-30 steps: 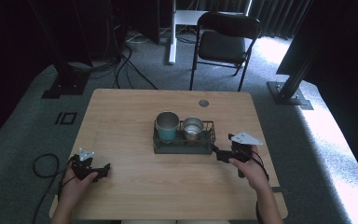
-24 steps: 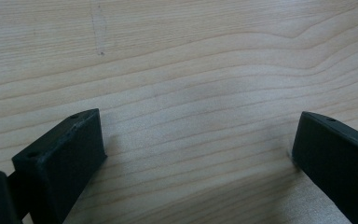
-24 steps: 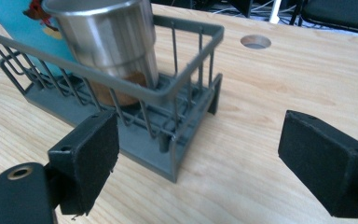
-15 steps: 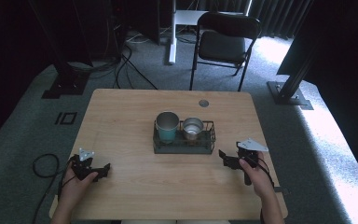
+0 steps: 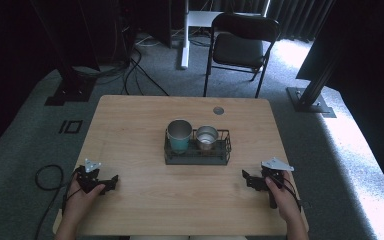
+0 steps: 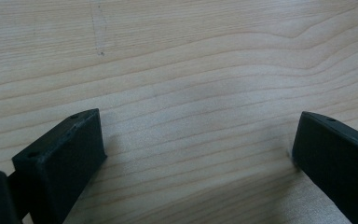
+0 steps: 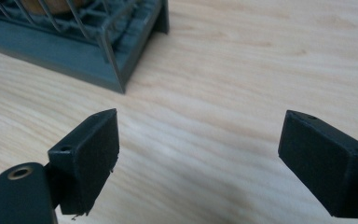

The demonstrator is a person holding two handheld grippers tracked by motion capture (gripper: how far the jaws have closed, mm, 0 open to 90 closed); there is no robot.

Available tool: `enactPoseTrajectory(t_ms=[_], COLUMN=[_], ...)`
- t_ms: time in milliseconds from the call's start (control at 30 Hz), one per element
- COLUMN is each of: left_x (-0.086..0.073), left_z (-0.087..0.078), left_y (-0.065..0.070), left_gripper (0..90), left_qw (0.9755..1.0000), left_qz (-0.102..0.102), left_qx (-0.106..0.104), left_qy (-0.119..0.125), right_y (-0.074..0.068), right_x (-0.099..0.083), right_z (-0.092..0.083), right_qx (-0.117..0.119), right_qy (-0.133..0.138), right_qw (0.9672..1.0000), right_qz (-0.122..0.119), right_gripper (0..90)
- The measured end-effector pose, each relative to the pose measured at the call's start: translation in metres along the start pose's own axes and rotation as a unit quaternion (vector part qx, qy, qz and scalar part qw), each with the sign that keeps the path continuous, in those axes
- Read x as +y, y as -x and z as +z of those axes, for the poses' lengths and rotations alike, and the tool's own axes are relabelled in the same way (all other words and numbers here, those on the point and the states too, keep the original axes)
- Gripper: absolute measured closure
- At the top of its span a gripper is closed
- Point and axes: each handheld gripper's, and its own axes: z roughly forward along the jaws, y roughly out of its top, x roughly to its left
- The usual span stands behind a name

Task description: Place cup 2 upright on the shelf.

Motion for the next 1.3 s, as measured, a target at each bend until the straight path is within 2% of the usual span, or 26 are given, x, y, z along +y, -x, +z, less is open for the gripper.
enactPoseTrajectory(t_ms=[100, 333, 533, 700, 933, 1000, 1067, 1300], left_x=[0.0, 0.0, 0.0, 0.0, 0.0, 0.0, 0.0, 0.0], left_z=[0.0, 0.0, 0.0, 0.0, 0.0, 0.0, 0.0, 0.0], left_y=[0.0, 0.0, 0.0, 0.0, 0.0, 0.0, 0.0, 0.0], left_gripper=[2.9, 2.9, 3.0, 2.9, 2.9, 3.0, 2.9, 2.9], left_qw=[1.0, 1.0, 1.0, 1.0, 1.0, 1.0, 1.0, 1.0], left_qz=[0.0, 0.0, 0.0, 0.0, 0.0, 0.0, 0.0, 0.0], left_qx=[0.0, 0.0, 0.0, 0.0, 0.0, 0.0, 0.0, 0.0], left_qy=[0.0, 0.0, 0.0, 0.0, 0.0, 0.0, 0.0, 0.0], right_y=[0.002, 0.007, 0.009, 0.011, 0.018, 0.021, 0.022, 0.023], right_x=[-0.006, -0.02, -0.029, -0.033, -0.038, -0.039, -0.04, -0.041], right_z=[-0.003, -0.008, -0.01, -0.012, -0.015, -0.016, -0.017, -0.018], right_qx=[-0.004, -0.016, -0.031, -0.043, -0.067, -0.068, -0.074, -0.082], right_qy=[-0.007, -0.017, -0.033, -0.039, -0.048, -0.055, -0.062, -0.062], right_qw=[1.0, 0.9995, 0.9987, 0.9982, 0.9958, 0.9951, 0.9945, 0.9935], right_qz=[-0.002, 0.018, 0.023, 0.017, 0.04, 0.047, 0.041, 0.047], right_gripper=[12.1, 12.1, 12.1, 12.1, 12.1, 12.1, 11.9, 12.0])
